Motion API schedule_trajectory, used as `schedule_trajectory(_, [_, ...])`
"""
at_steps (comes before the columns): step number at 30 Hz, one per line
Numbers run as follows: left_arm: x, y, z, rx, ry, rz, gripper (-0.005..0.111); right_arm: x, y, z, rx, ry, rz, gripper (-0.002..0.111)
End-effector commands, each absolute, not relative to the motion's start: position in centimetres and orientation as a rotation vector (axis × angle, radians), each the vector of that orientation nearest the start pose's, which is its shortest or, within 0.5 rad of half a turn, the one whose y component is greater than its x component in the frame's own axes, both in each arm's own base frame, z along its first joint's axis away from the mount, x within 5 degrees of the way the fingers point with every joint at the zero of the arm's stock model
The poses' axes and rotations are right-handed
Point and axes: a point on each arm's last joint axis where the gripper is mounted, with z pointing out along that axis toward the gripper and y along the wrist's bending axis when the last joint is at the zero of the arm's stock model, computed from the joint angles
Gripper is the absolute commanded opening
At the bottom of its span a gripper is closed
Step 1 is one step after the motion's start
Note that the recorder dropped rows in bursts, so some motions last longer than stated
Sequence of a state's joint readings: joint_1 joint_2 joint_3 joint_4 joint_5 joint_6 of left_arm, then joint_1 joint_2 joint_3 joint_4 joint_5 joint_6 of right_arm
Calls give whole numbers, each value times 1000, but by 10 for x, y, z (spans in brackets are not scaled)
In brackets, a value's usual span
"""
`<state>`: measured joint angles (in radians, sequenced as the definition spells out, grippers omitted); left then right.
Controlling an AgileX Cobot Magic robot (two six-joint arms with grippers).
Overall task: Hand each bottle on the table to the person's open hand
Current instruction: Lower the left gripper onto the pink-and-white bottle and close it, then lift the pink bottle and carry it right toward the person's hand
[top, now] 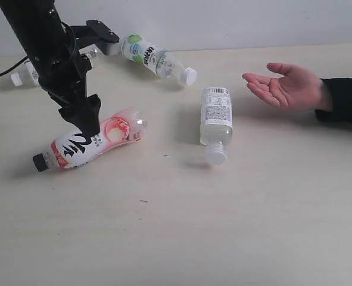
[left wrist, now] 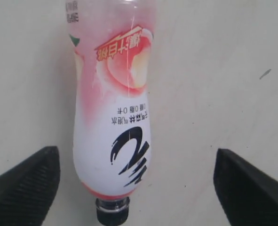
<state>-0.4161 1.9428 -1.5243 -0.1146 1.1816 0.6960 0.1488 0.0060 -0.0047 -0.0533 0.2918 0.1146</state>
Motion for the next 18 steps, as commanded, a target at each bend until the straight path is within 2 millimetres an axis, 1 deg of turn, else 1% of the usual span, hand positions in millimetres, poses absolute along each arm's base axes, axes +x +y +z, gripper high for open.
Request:
schedule_trajectory(1, [359, -170, 199, 1550, 2657, -144, 88, 54, 7, 187, -70, 1768, 132, 0])
schedule_trajectory(5, [364, -171, 183, 1578, 2656, -132, 88, 54, 7, 187, -70, 1768, 132, 0])
schedule_trajectory(8, [370, -170, 171, 1592, 2646, -80, 88, 54, 7, 187, -70, 1768, 132, 0])
schedule_trajectory(18, [372, -171, 147, 1618, 2692, -88, 88, 54, 7, 187, -70, 1768, 132, 0])
